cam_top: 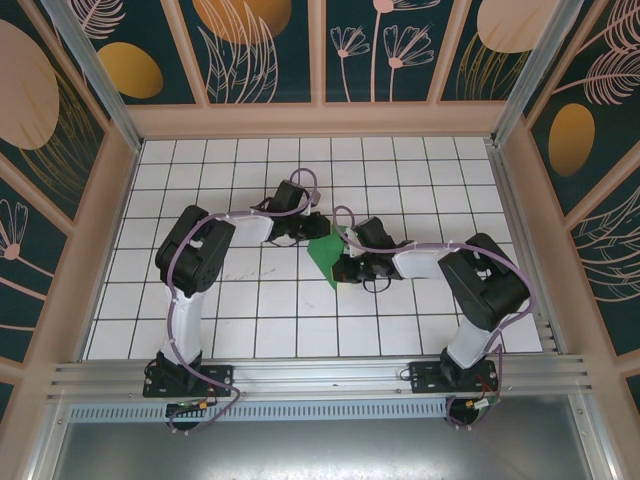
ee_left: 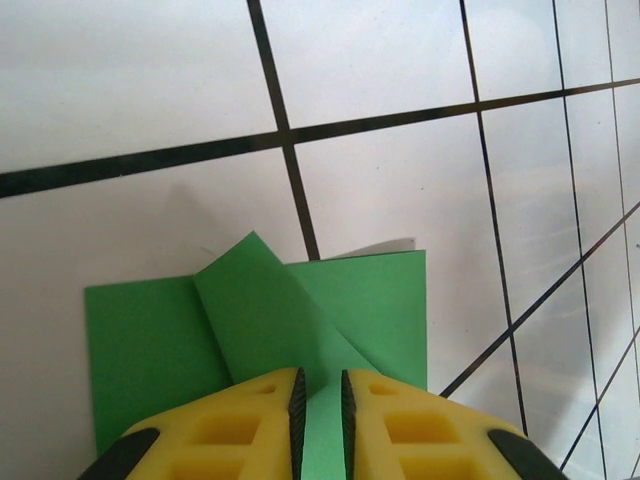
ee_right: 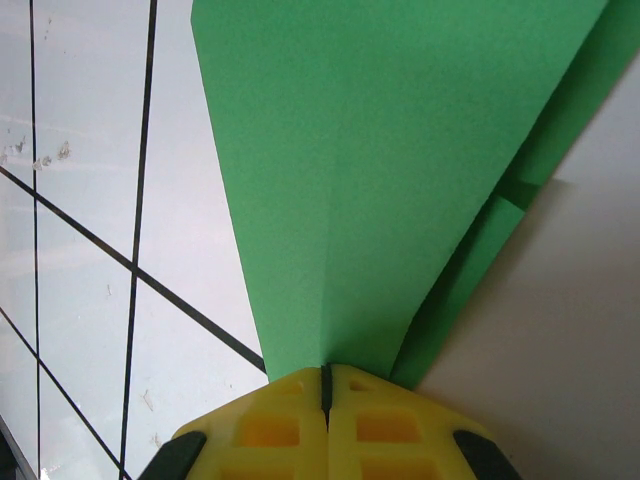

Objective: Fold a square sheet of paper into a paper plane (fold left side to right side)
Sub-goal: Fourth fold the wing at the center of the table.

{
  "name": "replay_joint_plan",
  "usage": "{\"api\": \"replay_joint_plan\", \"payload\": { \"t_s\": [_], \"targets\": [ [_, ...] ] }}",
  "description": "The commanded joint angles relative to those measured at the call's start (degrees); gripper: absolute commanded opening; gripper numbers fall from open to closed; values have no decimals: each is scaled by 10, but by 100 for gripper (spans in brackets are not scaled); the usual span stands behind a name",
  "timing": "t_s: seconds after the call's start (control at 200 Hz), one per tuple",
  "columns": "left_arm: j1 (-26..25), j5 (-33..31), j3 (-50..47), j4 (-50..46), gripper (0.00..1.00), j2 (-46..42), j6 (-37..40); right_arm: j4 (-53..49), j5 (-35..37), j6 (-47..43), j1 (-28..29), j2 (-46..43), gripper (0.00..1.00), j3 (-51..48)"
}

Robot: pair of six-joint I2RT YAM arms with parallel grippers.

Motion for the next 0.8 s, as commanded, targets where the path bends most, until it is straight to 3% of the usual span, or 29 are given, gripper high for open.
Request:
{"api": "replay_joint_plan", "payload": {
  "t_s": [0.0,0.3,0.405,0.52,0.796],
  "targets": [
    [6,-3,16,-16,22,-10,25,-106,41,-14,10,35,0,-25],
    [26,-28,-11,-29,27,-103,54,-106,41,-15,10,39,0,-22],
    [25,0,-41,1,25,-121,46,-105,41,-14,10,39,0,-22],
    [14,44,-63,36,24,-107,38,-105,41,-15,10,40,0,-21],
    [-17,62,-52,63,24,-40,27,-114,44,-18,11,43,0,-15]
  ]
}}
